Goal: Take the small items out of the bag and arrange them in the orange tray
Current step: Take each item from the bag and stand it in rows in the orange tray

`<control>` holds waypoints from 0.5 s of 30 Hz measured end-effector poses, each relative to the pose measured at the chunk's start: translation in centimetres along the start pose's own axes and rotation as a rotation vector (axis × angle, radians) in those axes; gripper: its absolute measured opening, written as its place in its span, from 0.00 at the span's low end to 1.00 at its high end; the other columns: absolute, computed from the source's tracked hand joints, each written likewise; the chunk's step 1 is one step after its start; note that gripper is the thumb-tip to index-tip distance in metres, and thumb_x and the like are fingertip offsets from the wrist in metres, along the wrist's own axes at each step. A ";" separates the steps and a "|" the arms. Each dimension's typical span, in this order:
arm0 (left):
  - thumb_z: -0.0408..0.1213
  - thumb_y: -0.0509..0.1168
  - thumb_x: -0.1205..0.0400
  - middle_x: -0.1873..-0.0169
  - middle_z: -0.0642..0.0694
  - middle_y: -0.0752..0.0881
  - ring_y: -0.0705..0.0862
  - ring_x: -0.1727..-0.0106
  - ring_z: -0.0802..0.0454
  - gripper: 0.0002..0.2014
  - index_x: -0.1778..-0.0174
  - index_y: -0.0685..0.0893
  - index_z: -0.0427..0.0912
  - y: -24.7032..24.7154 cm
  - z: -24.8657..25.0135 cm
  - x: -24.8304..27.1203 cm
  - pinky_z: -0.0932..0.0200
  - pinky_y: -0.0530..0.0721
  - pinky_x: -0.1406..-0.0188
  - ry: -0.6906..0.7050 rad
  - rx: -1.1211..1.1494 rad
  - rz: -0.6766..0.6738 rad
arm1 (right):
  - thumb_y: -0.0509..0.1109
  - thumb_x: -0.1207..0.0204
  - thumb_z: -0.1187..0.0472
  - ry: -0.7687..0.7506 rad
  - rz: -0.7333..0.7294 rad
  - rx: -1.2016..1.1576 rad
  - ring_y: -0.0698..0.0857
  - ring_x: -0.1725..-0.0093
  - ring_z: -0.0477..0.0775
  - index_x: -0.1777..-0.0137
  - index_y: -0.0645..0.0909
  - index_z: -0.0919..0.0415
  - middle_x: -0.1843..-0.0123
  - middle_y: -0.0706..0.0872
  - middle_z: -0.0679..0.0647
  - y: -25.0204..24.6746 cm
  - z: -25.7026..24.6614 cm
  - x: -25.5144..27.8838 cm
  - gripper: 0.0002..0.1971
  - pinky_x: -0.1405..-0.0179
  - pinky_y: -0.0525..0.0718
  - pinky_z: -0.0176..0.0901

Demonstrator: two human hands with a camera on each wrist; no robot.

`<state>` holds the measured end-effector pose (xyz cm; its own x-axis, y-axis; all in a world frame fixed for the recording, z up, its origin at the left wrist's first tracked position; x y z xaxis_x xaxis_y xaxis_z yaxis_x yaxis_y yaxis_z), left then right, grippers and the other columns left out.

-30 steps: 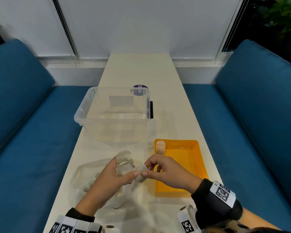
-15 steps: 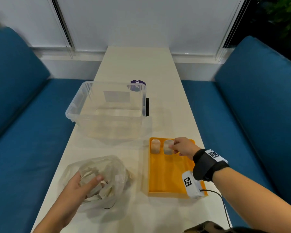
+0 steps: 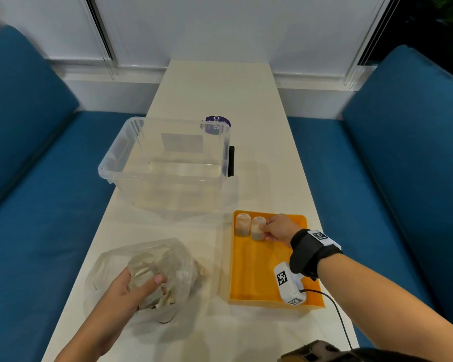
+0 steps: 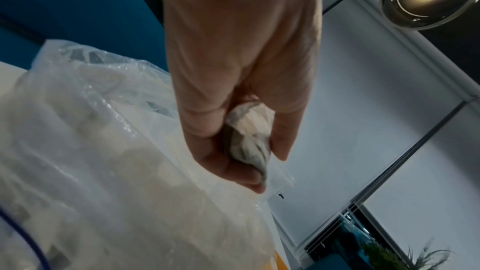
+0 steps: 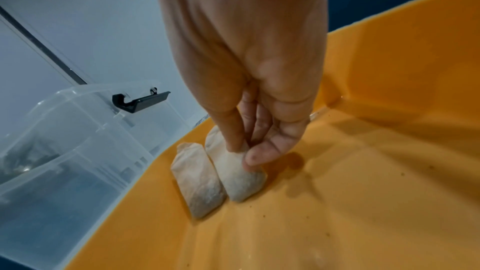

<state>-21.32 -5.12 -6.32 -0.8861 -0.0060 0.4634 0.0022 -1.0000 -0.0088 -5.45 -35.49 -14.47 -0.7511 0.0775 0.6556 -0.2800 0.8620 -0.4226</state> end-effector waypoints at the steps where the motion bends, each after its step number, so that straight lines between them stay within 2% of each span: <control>1: 0.67 0.79 0.62 0.51 0.49 0.91 0.90 0.52 0.50 0.50 0.42 0.82 0.52 0.1 0.0 0.0 0.52 0.84 0.50 -0.002 0.002 -0.003 | 0.64 0.21 0.71 -0.001 0.004 -0.023 0.80 0.66 0.51 0.46 0.81 0.71 0.65 0.80 0.58 0.0 0.1 -0.1 0.07 0.61 0.84 0.39; 3: 0.67 0.79 0.63 0.51 0.50 0.91 0.91 0.53 0.50 0.51 0.42 0.82 0.51 0.2 0.0 0.0 0.53 0.84 0.51 -0.009 0.009 -0.009 | 0.66 0.23 0.73 -0.004 -0.006 -0.036 0.84 0.59 0.56 0.57 0.81 0.69 0.63 0.82 0.59 0.2 0.3 -0.3 0.03 0.47 0.86 0.49; 4: 0.66 0.80 0.63 0.51 0.50 0.91 0.91 0.54 0.50 0.52 0.41 0.82 0.50 0.2 0.0 0.0 0.53 0.84 0.52 -0.012 0.012 -0.012 | 0.68 0.25 0.73 -0.011 -0.004 -0.028 0.85 0.55 0.58 0.61 0.81 0.66 0.63 0.83 0.59 0.2 0.3 -0.3 0.06 0.42 0.86 0.52; 6: 0.66 0.80 0.65 0.52 0.51 0.92 0.91 0.55 0.51 0.52 0.42 0.82 0.50 0.2 -0.1 -0.1 0.55 0.84 0.55 -0.017 0.013 -0.020 | 0.69 0.27 0.74 -0.033 0.021 -0.045 0.84 0.53 0.59 0.66 0.79 0.61 0.62 0.83 0.58 0.1 0.4 -0.4 0.10 0.40 0.85 0.56; 9: 0.67 0.79 0.66 0.54 0.53 0.92 0.91 0.56 0.52 0.52 0.43 0.81 0.51 0.3 0.0 -0.1 0.57 0.84 0.58 -0.022 0.006 -0.026 | 0.71 0.28 0.72 -0.052 0.063 -0.048 0.85 0.53 0.59 0.67 0.79 0.58 0.58 0.85 0.61 -0.1 0.5 -0.3 0.10 0.41 0.85 0.59; 12: 0.67 0.80 0.65 0.52 0.51 0.91 0.91 0.54 0.50 0.52 0.42 0.81 0.51 0.4 0.1 0.0 0.55 0.84 0.54 -0.013 0.000 -0.025 | 0.73 0.27 0.68 -0.051 0.106 0.083 0.86 0.46 0.63 0.64 0.80 0.59 0.49 0.88 0.65 -0.1 0.6 -0.3 0.07 0.38 0.84 0.58; 15: 0.67 0.80 0.63 0.51 0.49 0.91 0.91 0.52 0.49 0.53 0.41 0.81 0.50 0.3 0.1 0.0 0.54 0.84 0.52 -0.010 -0.001 -0.029 | 0.72 0.27 0.68 -0.052 0.127 0.141 0.86 0.45 0.63 0.59 0.83 0.62 0.49 0.89 0.65 -0.1 0.6 -0.6 0.02 0.38 0.84 0.57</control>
<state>-21.33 -5.44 -6.23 -0.8809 0.0229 0.4728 -0.0240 -0.9997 0.0036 -5.40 -35.89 -15.20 -0.8145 0.1526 0.5597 -0.2588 0.7679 -0.5860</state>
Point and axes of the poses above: each hand's wrist, its own x-axis away from the middle knuckle, its own y-axis out of the palm, z = x × y, the point moved 4 cm from there along -x, towards the middle knuckle
